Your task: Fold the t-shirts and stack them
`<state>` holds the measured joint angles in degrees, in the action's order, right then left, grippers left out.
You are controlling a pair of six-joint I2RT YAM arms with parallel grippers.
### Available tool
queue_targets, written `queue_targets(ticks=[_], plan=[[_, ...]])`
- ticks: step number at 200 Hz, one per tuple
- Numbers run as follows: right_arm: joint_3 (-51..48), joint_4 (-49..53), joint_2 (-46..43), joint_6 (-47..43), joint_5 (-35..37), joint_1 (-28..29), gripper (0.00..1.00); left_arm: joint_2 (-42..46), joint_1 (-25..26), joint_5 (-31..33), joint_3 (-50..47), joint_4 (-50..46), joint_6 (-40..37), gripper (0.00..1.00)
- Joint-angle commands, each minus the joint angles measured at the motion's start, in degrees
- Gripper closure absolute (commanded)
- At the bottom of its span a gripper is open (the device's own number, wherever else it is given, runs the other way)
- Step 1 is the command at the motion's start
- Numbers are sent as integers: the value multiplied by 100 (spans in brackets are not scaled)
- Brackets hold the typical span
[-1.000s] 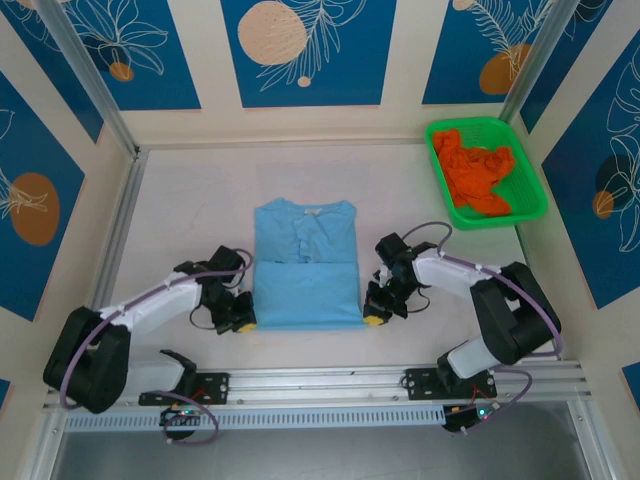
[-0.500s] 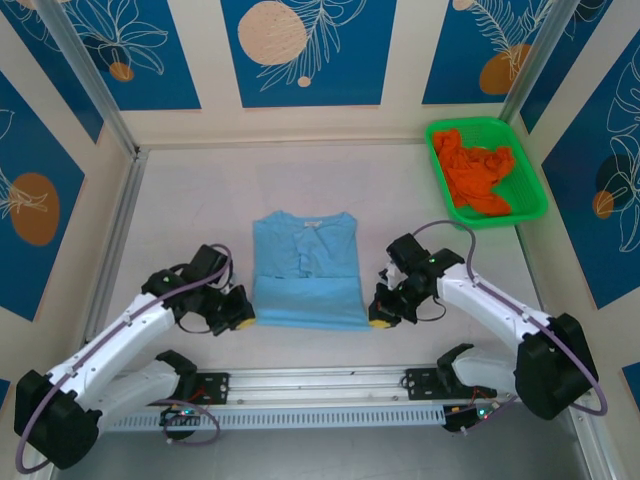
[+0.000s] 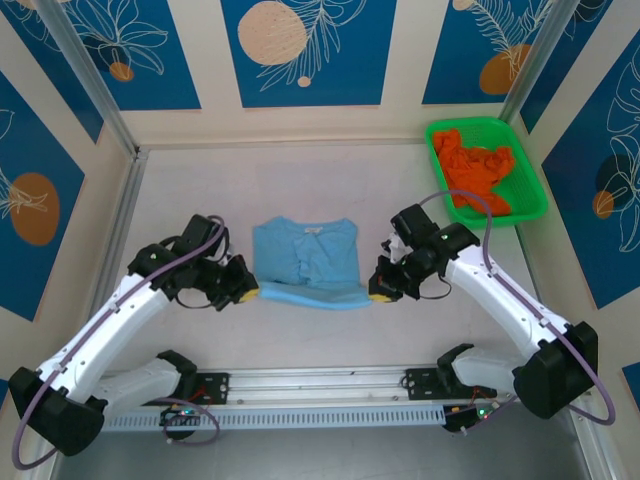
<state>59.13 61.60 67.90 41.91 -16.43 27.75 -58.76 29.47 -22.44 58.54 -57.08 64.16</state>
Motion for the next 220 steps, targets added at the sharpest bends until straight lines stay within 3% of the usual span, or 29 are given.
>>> queue_targets(ticks=[1, 59, 96, 147, 169, 184, 196, 204, 220], plan=[[327, 230, 208, -84, -18, -120, 100, -183, -186, 47, 266, -250, 29, 100], [1456, 220, 1533, -204, -19, -622, 100, -903, -832, -82, 458, 392, 140, 100], [2380, 196, 2680, -118, -86, -814, 100, -1950, -1316, -266, 1076, 744, -257, 100], [3668, 231, 4390, 262, -137, -1186, 100, -3968, -1589, -437, 2363, 1431, -373, 100], [4207, 311, 5206, 529, -217, -1471, 100, -4964, -1817, 15, 3123, 1208, -497, 73], [4591, 270, 5655, 676, -392, -1638, 64, -5542, -2021, 130, 3624, 908, -498, 48], [5081, 506, 5906, 717, -83, -1741, 48, -5726, -2108, 380, 3965, 728, -651, 42], [5335, 617, 5975, 666, 57, -1801, 42, -5739, -2151, 502, 4127, 589, -678, 37], [5508, 747, 5870, 682, 155, -1933, 41, -5555, -2180, 805, 4252, 509, -799, 36]])
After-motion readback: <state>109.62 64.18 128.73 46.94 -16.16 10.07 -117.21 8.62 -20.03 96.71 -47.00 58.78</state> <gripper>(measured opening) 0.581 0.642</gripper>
